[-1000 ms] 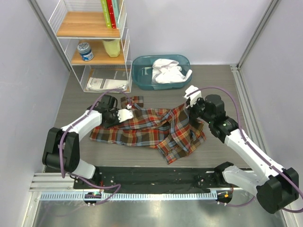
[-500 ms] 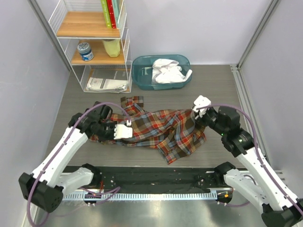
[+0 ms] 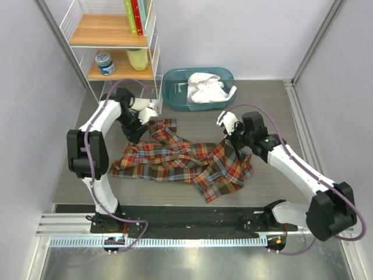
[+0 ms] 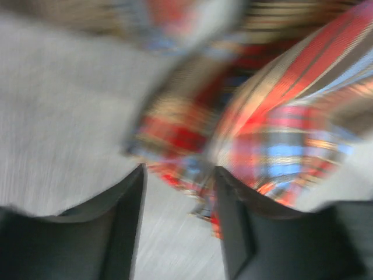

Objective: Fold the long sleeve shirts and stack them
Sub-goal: Flatten the shirt out

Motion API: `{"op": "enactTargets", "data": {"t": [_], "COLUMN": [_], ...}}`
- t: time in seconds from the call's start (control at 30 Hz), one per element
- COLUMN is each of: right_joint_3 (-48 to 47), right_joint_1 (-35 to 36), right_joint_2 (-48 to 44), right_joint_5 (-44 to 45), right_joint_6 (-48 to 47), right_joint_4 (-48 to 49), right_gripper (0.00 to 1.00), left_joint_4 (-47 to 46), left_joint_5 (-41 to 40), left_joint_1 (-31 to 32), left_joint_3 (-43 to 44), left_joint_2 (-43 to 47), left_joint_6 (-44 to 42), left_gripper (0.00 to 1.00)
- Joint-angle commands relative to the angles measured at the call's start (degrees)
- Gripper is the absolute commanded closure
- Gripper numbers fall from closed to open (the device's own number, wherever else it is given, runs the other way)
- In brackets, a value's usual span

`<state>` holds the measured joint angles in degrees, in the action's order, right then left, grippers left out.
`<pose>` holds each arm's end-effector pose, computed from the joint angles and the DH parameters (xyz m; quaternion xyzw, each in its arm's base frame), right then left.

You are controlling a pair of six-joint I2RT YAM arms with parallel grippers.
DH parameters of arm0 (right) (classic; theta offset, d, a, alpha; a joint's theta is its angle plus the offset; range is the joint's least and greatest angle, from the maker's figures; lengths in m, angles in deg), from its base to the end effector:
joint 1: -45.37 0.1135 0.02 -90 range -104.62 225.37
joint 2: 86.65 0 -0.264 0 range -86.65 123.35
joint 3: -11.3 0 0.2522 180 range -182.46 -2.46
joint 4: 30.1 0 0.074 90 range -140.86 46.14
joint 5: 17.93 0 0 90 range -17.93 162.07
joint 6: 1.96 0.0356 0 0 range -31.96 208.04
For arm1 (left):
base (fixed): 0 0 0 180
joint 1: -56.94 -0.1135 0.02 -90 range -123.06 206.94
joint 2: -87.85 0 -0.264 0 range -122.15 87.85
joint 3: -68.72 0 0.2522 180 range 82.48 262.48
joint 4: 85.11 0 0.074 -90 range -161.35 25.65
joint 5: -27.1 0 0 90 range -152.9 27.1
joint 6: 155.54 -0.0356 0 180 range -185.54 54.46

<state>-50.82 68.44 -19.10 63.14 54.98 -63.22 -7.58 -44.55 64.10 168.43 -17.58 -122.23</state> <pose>0.2330 0.1053 0.2656 -0.4524 0.7766 0.0322 0.4372 0.3497 -0.0552 0.2358 0.5291 0.8315 -0.1202 0.1195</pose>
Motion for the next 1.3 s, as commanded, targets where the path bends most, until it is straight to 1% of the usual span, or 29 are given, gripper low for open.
{"op": "enactTargets", "data": {"t": [0.0, 0.03, 0.07, 0.1, 0.13, 0.17, 0.2, 0.23, 0.27, 0.3, 0.33, 0.37, 0.4, 0.47, 0.5, 0.6, 0.7, 0.8, 0.83, 0.97, 1.13, 1.23, 1.27], "right_joint_3": [-5.9, -6.0, -6.1, -6.0, -5.6, -5.3, -5.2, -5.0, -5.0, -5.0, -5.1, -5.3, -5.4, -5.6, -5.7, -5.5, -5.3, -5.3, -5.3, -5.4, -5.3, -5.2, -5.2], "right_joint_1": [-2.8, -3.4, -3.9, -3.9, -4.1, -4.2, -4.2, -4.2, -4.1, -4.3, -4.3, -4.3, -4.3, -4.4, -4.4, -4.4, -4.4, -4.6, -4.6, -4.8, -5.2, -5.7, -5.7], "right_joint_2": [3.9, 4.3, 4.5, 4.7, 4.8, 4.9, 5.2, 5.3, 5.6, 5.8, 6.0, 6.0, 6.0, 5.8, 5.8, 5.4, 5.0, 5.0, 5.0, 4.9, 4.8, 4.6, 4.6], "right_joint_5": [0.2, -0.3, -0.7, -1.4, -1.7, -2.1, -2.6, -3.0, -3.1, -3.2, -3.2, -3.4, -3.4, -3.2, -3.3, -3.2, -3.1, -3.0, -3.0, -2.8, -2.5, -2.6, -2.6], "right_joint_6": [2.6, 2.9, 3.1, 3.2, 3.8, 4.1, 4.2, 4.6, 4.9, 5.2, 5.5, 5.7, 5.8, 6.2, 6.3, 6.8, 6.7, 6.6, 6.6, 6.6, 6.3, 6.3, 6.2], "right_joint_4": [3.4, 2.9, 2.7, 2.6, 2.6, 2.6, 2.4, 2.2, 2.1, 2.1, 2.0, 1.9, 1.6, 1.4, 1.4, 1.1, 1.1, 0.9, 0.9, 0.9, 1.0, 0.9, 0.8], "right_gripper": [0.99, 0.99, 0.99, 0.99, 0.99, 0.99, 0.99, 0.99, 0.99, 0.99, 0.99, 0.99, 0.99, 0.99, 0.99, 0.99, 0.99, 0.99, 0.99, 0.99, 0.99, 0.99, 0.99], "left_joint_4": [-5.3, -5.9, -6.5, -7.8, -11.2, -13.8, -15.8, -17.4, -19.7, -20.8, -22.4, -23.9, -26.7, -29.9, -32.6, -35.3, -38.4, -42.0, -42.9, -47.6, -49.7, -52.6, -53.6], "left_joint_5": [5.3, 8.9, 9.9, 10.1, 10.1, 10.0, 9.7, 8.8, 5.3, 2.7, 0.0, -4.8, -7.0, -11.6, -15.1, -19.6, -21.4, -23.4, -25.9, -29.2, -32.1, -35.8, -37.5], "left_joint_1": [-9.6, -10.9, -11.7, -12.1, -11.9, -11.7, -10.1, -8.6, -7.2, -0.6, 2.1, 4.9, 9.8, 14.0, 17.1, 21.0, 23.8, 25.9, 26.6, 28.7, 29.8, 29.8, 29.8], "left_joint_3": [5.5, 4.2, -0.8, -4.0, -8.0, -15.0, -18.6, -21.2, -23.5, -27.9, -29.8, -31.9, -34.9, -37.9, -38.8, -41.5, -43.6, -45.3, -45.5, -46.5, -46.7, -47.5, -47.5], "left_joint_2": [4.8, 6.9, 9.3, 12.6, 18.9, 22.6, 25.8, 30.9, 32.9, 34.5, 36.0, 38.2, 39.1, 40.4, 40.4, 39.2, 38.1, 36.9, 35.7, 32.9, 30.0, 31.2, 31.9], "left_joint_6": [11.8, 12.5, 12.5, 12.3, 12.6, 13.5, 14.2, 14.8, 15.1, 15.5, 16.1, 16.7, 17.2, 18.1, 19.0, 19.7, 19.6, 19.9, 21.0, 22.8, 24.2, 24.3, 24.1], "left_gripper": [0.4, 0.39, 0.38, 0.36, 0.35, 0.33, 0.24, 0.23, 0.22, 0.22, 0.22, 0.22, 0.21, 0.21, 0.21, 0.22, 0.21, 0.21, 0.21, 0.22, 0.23, 0.28, 0.33]}}
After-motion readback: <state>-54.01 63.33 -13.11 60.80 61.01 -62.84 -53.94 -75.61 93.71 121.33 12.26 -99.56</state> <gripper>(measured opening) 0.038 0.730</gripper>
